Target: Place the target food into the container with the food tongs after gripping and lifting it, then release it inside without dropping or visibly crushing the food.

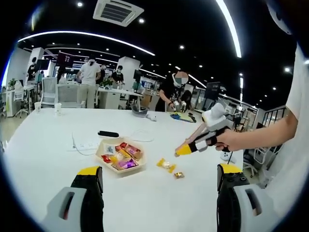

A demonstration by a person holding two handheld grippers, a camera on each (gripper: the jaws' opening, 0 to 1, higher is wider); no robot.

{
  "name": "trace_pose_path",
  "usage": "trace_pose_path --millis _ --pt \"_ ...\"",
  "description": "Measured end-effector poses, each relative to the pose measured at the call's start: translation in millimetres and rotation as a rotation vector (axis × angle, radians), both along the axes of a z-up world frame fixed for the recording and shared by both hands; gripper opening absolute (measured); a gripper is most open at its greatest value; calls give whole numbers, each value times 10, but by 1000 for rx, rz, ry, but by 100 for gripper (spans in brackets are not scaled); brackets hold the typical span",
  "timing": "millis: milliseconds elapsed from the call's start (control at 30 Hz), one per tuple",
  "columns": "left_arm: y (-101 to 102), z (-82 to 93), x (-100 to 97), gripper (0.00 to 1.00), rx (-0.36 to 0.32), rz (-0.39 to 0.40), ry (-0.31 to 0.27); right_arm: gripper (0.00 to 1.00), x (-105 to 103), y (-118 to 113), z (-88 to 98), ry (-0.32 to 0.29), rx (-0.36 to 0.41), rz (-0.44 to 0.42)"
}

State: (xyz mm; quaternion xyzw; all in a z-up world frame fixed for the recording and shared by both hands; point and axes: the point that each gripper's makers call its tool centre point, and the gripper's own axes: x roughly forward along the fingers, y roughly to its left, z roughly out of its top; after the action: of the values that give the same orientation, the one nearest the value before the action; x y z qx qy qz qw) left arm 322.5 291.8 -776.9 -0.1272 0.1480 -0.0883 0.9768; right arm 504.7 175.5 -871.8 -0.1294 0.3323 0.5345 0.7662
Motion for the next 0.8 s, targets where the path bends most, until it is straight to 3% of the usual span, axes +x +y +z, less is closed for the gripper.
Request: trace_pose_path --millis 167,267,433,733,800 --pt "-32 21 37 99 8 -17 0 27 -44 -59 -59 -9 5 28" --pt "-79 29 37 99 12 -33 5 27 -88 -69 -114 36 32 37" --pt "-165 12 30 99 23 -69 22 27 -140 -122 -165 28 25 54" --pt "-253 -2 164 99 -43 -53 22 27 -149 -177 -217 29 30 56" --pt "-293 7 184 99 -35 -65 15 27 -157 -170 -214 -4 47 74"
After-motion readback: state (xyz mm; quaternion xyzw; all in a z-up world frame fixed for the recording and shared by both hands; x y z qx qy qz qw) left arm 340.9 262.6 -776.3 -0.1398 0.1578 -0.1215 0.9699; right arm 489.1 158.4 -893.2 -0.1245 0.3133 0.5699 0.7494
